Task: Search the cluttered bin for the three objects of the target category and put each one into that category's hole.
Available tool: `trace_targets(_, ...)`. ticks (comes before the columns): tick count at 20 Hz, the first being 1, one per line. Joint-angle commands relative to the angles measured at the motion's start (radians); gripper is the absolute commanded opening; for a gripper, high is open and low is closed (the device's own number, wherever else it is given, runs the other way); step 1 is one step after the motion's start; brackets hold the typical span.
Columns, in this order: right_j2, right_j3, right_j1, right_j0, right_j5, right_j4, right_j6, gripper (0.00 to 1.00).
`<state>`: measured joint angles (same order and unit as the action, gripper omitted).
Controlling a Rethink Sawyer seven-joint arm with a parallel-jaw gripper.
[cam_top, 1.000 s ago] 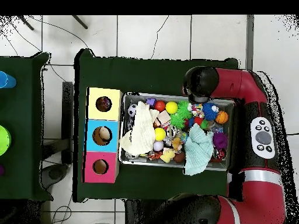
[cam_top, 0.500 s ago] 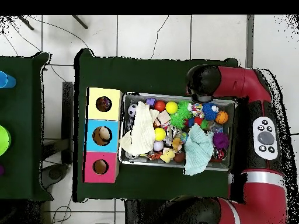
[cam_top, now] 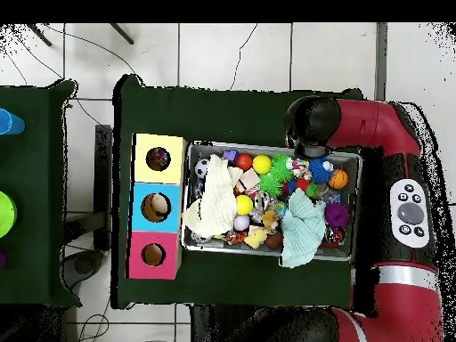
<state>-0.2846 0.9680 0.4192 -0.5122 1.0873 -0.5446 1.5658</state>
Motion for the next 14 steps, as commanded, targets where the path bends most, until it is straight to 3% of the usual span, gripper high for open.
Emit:
trace_targets(1,0.001,0.139,0.006,-0.012,0.091,-0.045,-0.256,0.00)
trace_targets(4,0.001,0.145,0.007,-0.015,0.079,-0.046,-0.252,0.00)
trace_targets(5,0.001,0.152,0.011,-0.016,0.075,-0.046,-0.251,1.00)
trace_targets(14,-0.025,0.212,-0.019,-0.039,-0.015,-0.028,-0.209,1.00)
